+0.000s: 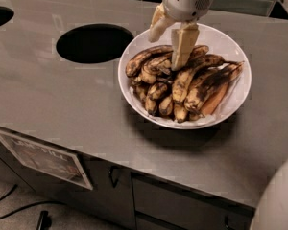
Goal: Pick banana from white bowl
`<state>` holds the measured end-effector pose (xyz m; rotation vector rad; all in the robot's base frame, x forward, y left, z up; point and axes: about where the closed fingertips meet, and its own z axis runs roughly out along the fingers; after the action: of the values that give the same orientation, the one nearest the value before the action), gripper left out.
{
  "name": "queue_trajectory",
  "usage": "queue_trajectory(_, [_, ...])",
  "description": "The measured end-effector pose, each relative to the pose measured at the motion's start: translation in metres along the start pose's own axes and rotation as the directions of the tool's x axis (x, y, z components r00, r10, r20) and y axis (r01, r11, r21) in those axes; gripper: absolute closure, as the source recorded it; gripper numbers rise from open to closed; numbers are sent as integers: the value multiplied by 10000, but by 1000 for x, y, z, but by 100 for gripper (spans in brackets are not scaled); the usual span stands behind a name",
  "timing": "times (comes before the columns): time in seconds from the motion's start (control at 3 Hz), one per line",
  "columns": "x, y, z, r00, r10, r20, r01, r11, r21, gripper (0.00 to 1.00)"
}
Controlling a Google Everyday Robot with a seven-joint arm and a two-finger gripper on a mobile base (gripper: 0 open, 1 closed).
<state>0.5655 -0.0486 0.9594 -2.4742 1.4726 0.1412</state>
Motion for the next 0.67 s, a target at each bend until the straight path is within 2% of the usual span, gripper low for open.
queue_trajectory(0.33, [0, -1, 2, 10000, -49, 62, 50, 10000, -80, 48])
queue_trajectory(0.67, [0, -2, 2, 9999, -31, 113, 32, 9999, -98, 67])
